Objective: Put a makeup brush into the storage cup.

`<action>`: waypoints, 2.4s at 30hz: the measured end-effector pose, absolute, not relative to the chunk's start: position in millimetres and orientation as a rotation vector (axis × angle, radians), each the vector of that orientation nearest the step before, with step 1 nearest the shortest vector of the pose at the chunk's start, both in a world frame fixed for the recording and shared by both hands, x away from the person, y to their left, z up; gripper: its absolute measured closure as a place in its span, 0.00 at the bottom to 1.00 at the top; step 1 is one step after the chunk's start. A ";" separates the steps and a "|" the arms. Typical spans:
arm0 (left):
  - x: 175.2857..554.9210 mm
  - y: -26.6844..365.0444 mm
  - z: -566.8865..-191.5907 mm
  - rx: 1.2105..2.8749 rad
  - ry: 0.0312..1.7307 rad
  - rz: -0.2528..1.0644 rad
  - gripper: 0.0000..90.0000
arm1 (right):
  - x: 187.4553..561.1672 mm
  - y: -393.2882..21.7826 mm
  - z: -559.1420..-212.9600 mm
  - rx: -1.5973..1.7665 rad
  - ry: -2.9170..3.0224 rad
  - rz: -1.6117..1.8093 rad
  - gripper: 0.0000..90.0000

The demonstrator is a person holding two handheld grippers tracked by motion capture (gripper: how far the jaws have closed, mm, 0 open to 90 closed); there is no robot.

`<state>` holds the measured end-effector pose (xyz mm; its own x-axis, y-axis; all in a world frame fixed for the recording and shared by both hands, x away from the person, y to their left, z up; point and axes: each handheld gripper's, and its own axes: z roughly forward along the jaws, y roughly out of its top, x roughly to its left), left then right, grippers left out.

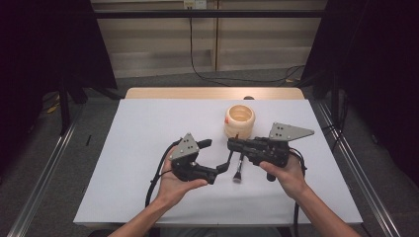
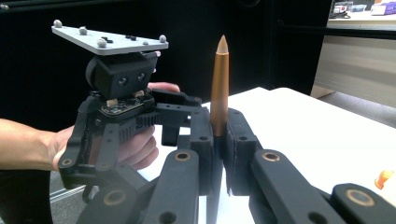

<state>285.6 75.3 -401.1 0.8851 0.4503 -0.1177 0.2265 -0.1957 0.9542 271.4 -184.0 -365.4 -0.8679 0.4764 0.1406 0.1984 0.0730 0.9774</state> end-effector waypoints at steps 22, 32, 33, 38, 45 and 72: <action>280.7 117.7 -403.1 1.724 0.590 0.376 0.01 | 270.3 -192.4 -364.0 0.702 2.104 1.852 0.93; 275.1 148.2 -408.9 1.683 0.648 0.397 0.01 | 271.3 -196.9 -364.5 0.716 2.094 1.844 0.93; 274.1 151.0 -409.8 1.673 0.660 0.393 0.01 | 271.2 -197.5 -364.5 0.716 2.091 1.844 0.93; 269.7 164.8 -413.9 1.667 0.689 0.409 0.01 | 271.3 -201.3 -365.0 0.730 2.083 1.837 0.93; 260.8 180.2 -421.4 1.705 0.681 0.447 0.01 | 274.3 -206.6 -367.2 0.753 2.070 1.817 0.93; 255.0 212.4 -428.9 1.636 0.721 0.473 0.01 | 288.1 -228.6 -367.3 0.809 2.010 1.745 0.93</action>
